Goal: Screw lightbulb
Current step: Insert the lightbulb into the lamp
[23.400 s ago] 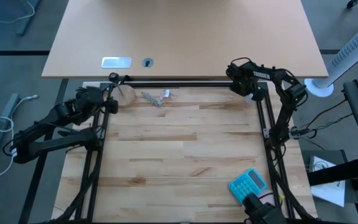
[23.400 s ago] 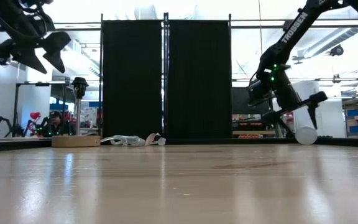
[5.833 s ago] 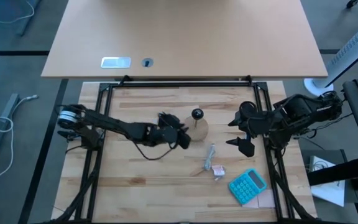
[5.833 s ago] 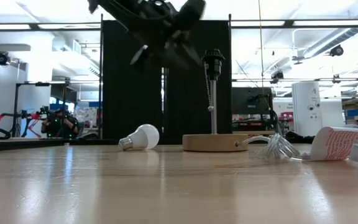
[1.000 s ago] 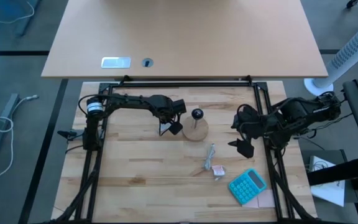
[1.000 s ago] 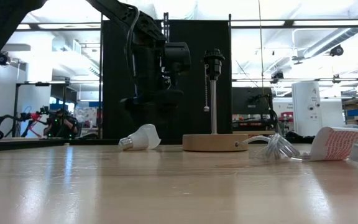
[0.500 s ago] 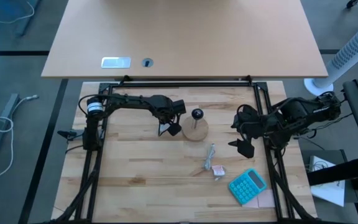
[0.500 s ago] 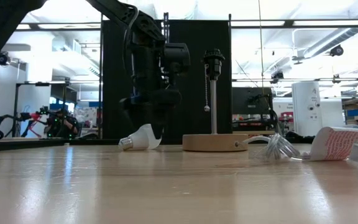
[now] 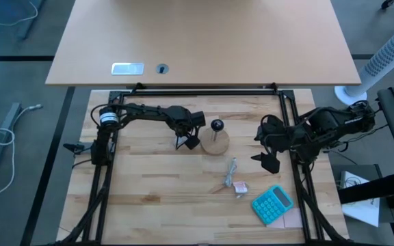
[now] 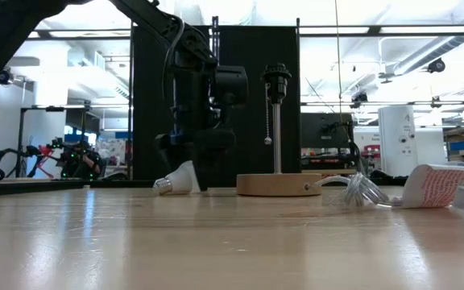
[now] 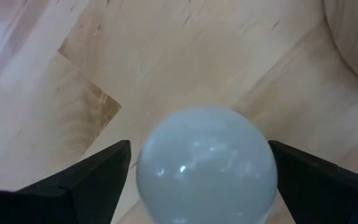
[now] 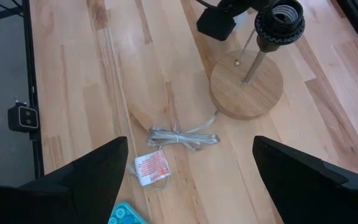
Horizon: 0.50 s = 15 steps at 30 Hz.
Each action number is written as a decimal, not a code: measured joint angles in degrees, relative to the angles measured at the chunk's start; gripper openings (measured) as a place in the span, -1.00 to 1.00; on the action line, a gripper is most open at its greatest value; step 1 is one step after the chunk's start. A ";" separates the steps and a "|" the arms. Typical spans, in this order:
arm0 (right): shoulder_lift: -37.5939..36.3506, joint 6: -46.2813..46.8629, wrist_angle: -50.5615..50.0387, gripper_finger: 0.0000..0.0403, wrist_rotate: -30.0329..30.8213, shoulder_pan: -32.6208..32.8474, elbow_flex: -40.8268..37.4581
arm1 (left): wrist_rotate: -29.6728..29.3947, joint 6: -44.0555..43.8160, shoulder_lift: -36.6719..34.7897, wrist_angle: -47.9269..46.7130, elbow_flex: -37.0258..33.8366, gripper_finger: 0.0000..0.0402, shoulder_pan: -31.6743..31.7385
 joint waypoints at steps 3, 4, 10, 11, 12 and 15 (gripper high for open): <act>0.00 0.00 0.00 0.69 0.02 0.00 0.00 | 0.02 0.13 -0.04 -0.17 0.00 0.76 0.00; 0.00 0.00 -0.02 0.69 0.02 0.00 0.00 | 0.02 0.15 -0.04 -0.17 0.00 0.75 0.00; 0.00 -0.02 0.00 0.69 0.02 -0.02 0.00 | 0.02 0.20 -0.04 -0.24 0.00 0.68 0.00; 0.00 -0.03 -0.01 0.69 0.04 -0.02 0.00 | 0.02 0.20 -0.04 -0.29 0.00 0.67 0.00; 0.00 -0.04 0.00 0.69 0.04 -0.02 0.00 | 0.04 0.20 -0.04 -0.45 0.00 0.66 0.00; 0.00 -0.19 0.00 0.69 0.07 -0.02 0.00 | 0.15 0.21 -0.04 -1.15 0.00 0.62 0.00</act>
